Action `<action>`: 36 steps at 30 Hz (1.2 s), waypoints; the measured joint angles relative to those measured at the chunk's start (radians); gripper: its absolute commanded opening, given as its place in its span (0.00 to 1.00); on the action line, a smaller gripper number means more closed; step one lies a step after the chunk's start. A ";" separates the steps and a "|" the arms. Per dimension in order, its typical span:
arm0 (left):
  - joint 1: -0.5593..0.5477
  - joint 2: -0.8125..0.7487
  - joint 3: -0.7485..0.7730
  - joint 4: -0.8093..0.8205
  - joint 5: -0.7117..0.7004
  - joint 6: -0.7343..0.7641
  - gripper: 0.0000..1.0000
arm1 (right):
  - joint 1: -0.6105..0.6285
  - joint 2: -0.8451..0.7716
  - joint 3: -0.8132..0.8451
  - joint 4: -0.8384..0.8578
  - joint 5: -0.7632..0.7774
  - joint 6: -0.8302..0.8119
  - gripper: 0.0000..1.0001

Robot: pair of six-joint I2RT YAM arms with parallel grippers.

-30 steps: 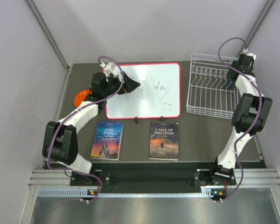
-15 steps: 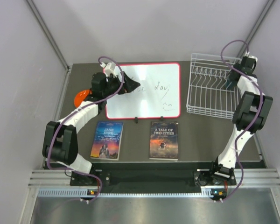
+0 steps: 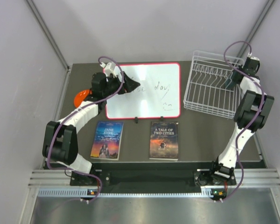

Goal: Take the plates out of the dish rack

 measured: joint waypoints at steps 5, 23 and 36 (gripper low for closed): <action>0.000 0.000 0.000 0.000 -0.006 0.000 0.94 | 0.008 0.000 0.000 0.008 0.026 -0.013 0.00; 0.000 0.000 0.000 0.001 -0.008 0.000 0.93 | 0.042 -0.003 0.035 -0.051 0.124 -0.090 0.07; 0.000 0.000 0.000 0.001 -0.016 0.000 0.93 | 0.082 -0.097 0.033 -0.072 0.217 -0.151 0.00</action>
